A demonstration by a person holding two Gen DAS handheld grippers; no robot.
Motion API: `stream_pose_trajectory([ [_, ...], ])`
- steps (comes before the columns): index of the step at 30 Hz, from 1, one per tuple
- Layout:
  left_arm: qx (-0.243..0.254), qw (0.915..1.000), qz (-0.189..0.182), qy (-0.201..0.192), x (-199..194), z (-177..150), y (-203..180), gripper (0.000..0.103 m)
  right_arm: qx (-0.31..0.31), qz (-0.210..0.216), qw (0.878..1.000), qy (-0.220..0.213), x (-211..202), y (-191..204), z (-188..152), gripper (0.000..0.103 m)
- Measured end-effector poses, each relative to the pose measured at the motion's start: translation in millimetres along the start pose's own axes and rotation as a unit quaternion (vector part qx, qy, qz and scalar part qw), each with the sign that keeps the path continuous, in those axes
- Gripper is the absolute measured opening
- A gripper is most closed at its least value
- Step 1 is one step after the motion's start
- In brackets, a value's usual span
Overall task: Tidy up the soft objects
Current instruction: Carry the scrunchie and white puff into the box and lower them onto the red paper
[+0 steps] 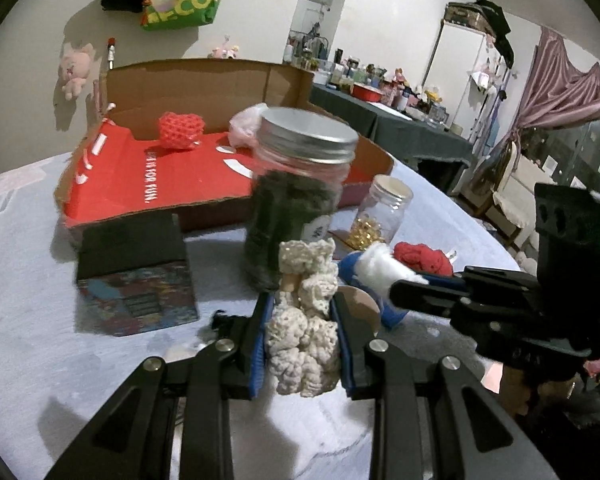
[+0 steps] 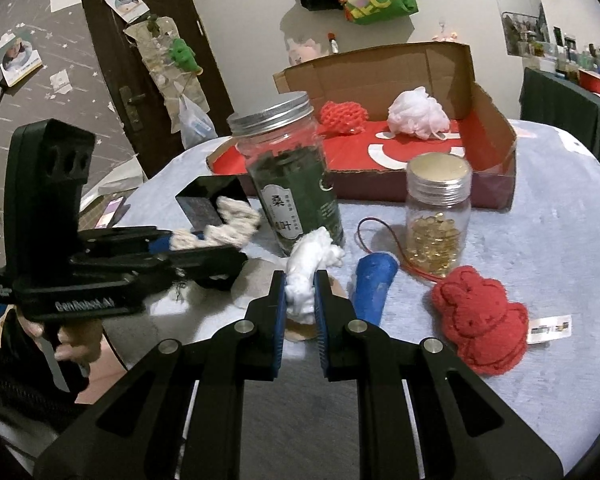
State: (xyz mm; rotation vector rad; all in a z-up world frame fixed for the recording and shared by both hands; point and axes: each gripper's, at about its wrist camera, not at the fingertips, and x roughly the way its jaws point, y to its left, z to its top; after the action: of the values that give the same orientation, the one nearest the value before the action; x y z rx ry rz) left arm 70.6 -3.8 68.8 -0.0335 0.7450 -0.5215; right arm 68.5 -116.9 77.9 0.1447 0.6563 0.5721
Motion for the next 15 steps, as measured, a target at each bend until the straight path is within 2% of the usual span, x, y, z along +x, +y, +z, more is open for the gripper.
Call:
stream_pose_trajectory([
  [4,-0.016,0.9999,0.002,-0.006,-13,-3,14,0.030,0.010,-0.006,1.000,-0.003,-7,-10,0,0.013],
  [15,-0.039,0.9957,0.083,-0.013,-46,-20,64,0.030,0.035,-0.031,0.999,-0.005,-29,-47,1,0.013],
])
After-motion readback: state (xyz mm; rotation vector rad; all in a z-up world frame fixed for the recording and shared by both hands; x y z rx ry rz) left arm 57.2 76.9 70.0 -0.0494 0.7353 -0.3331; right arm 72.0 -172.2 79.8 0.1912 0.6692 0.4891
